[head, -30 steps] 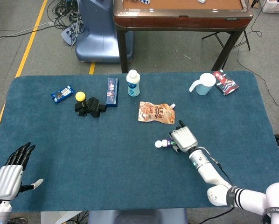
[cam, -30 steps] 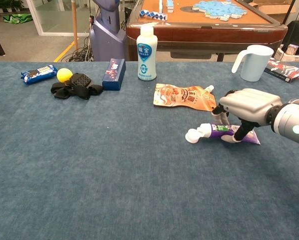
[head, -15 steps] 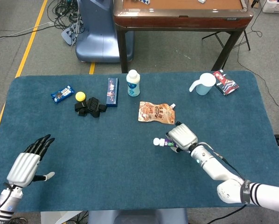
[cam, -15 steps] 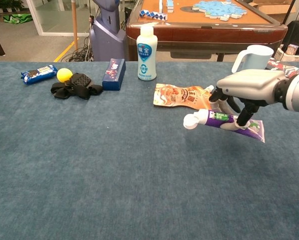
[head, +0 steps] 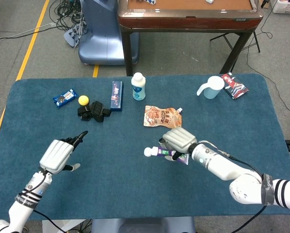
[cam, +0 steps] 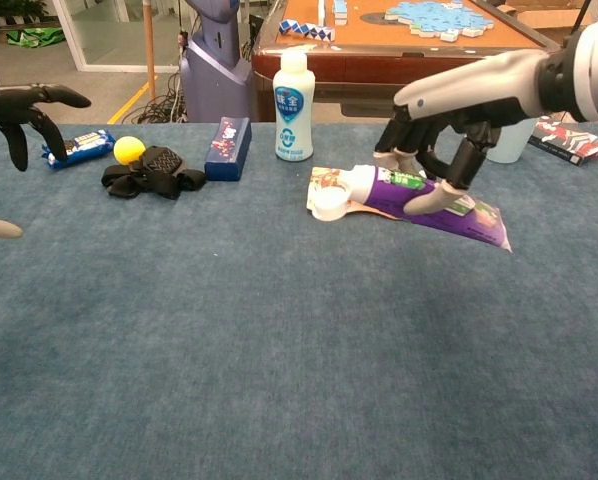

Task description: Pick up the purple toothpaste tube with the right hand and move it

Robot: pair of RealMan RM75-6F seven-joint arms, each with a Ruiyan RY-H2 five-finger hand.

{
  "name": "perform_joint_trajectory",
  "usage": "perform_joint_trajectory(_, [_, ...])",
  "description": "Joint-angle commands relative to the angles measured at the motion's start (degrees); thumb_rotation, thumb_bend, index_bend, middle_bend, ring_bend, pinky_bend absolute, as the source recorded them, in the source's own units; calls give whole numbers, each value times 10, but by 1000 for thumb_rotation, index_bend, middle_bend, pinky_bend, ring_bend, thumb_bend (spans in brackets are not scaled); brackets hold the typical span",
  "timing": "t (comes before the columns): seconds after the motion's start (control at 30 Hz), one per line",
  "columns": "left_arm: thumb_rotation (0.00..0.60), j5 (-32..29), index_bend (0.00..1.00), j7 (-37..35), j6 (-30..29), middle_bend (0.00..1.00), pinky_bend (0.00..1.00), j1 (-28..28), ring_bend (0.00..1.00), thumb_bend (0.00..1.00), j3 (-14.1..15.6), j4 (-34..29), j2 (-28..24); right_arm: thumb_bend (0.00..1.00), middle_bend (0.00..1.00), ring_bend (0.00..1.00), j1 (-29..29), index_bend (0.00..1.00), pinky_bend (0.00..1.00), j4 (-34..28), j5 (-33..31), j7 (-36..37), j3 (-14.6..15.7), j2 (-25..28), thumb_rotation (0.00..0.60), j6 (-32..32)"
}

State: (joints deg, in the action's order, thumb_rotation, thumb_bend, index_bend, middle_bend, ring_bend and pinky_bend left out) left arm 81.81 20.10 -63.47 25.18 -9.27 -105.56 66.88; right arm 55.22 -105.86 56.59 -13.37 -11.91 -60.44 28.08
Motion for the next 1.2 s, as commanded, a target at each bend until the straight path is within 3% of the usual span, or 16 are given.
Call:
perform_joint_trajectory(0.03, [600,-77,85,89,24,380,598,38,456,44,-21,-8,46,706,780,665,20,881,383,-4,-14,12,-8,-3,600,-5])
perform_joint_trajectory(0.13, [575,-121,139,140,22,456,652,54,505,44,-25,-6,76,720,785,677,39,885,402,0,-28,19,-10,-16,600,-1])
perform_joint_trajectory(0.3, [391,-179,288,198,8,610,746,79,603,43,-29,7,123,731,794,684,63,895,415,18,-53,38,-20,-45,600,18])
perform_joint_trajectory(0.4, [368,-188,388,195,1,698,799,86,668,43,-31,12,140,735,799,693,76,901,415,29,-63,41,-22,-56,600,26])
perform_joint_trajectory(0.57, [363,-194,417,180,2,737,816,95,699,43,-27,17,150,738,801,698,100,904,415,45,-87,35,-17,-69,600,38])
perform_joint_trajectory(0.73, [430,-193,342,149,11,739,816,100,695,43,-21,10,146,739,802,702,113,904,415,46,-102,36,-12,-76,600,49])
perform_joint_trajectory(0.8, [488,-200,344,145,17,743,816,104,696,44,-21,7,144,740,803,704,116,905,415,48,-103,34,-10,-78,600,54])
perform_joint_trajectory(0.9, [517,-216,359,145,18,772,816,111,718,45,-23,1,144,741,804,705,119,907,415,43,-110,42,-9,-78,600,52])
perform_joint_trajectory(1.07, [502,-240,429,163,1,785,819,124,728,46,-32,11,158,742,804,706,126,906,415,41,-108,43,3,-83,600,44])
perform_joint_trajectory(1.2, [374,-274,487,171,-2,802,833,138,744,46,-43,10,164,743,804,710,133,906,415,44,-108,43,9,-92,600,47])
